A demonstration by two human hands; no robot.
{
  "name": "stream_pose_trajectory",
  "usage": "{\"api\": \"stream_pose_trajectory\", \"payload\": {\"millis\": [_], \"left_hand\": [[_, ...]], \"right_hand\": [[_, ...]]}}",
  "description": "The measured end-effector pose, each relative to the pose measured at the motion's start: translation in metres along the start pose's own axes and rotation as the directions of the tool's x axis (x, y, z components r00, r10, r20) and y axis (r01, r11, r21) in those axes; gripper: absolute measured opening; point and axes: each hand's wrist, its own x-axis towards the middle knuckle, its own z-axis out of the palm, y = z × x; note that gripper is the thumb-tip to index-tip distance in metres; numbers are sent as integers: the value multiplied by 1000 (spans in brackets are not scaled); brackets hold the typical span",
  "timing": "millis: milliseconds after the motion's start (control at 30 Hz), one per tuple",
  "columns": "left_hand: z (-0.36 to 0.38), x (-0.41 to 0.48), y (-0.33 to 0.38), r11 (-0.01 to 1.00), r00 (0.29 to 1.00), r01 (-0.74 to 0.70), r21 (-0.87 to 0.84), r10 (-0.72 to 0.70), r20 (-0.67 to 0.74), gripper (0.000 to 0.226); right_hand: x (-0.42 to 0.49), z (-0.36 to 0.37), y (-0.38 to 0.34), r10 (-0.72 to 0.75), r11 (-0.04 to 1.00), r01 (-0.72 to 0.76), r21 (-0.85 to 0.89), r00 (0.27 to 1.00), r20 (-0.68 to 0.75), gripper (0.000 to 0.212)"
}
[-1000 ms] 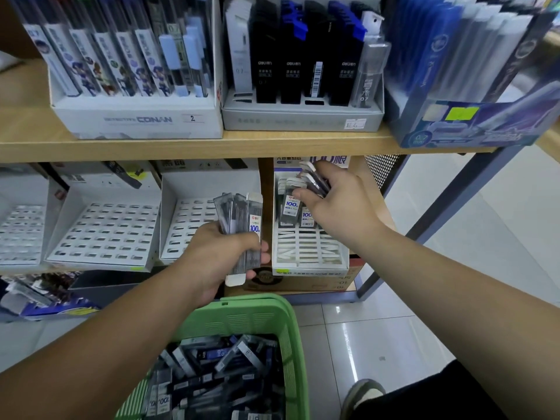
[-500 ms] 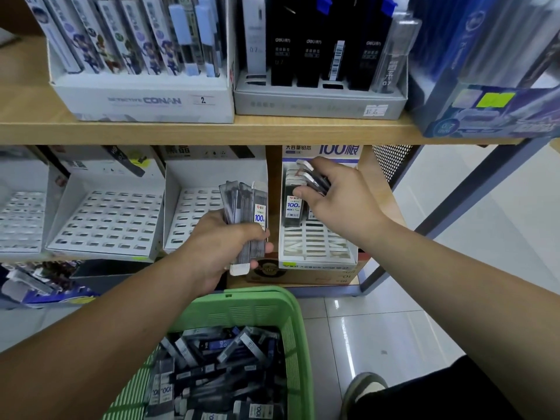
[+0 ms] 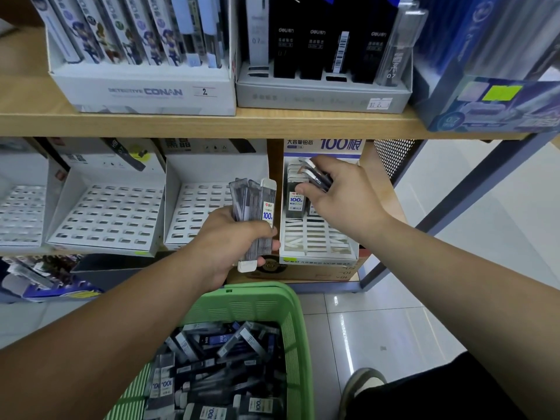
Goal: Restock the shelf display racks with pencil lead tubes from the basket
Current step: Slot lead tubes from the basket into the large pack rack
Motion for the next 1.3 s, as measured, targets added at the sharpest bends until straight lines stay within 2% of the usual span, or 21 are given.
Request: {"api": "stream_pose_trajectory", "payload": {"millis": [667,767,833,967,1100,1300], "left_hand": [[0,0,-2,1000,1000,-7,-12,7,22,29],[0,2,-4,1000,1000,-9,-6,9,28,29],[0,3,-5,1000,1000,-12,-10,12,28,29],[1,5,-8,1000,999,-8,-10,8,34,27],[2,6,-10,999,999,-25,21,24,45,24],[2,7,-10,996,997,-71,46,69,44,31]], "right_hand": [[0,5,-4,0,1000,0,-21,1000,28,18],[-2,7,-7,-32,997,34,-68,999,31,22],[-3,8,-9,-50,993,54,-101,998,46,15],[-4,6,-10,-114,964,108,-242,993,-10,22],[-3,3,-7,-88,941,70,-332,995,-40,28],[-3,-2,-13,-23,964,8,-266,998,-53,30]]}}
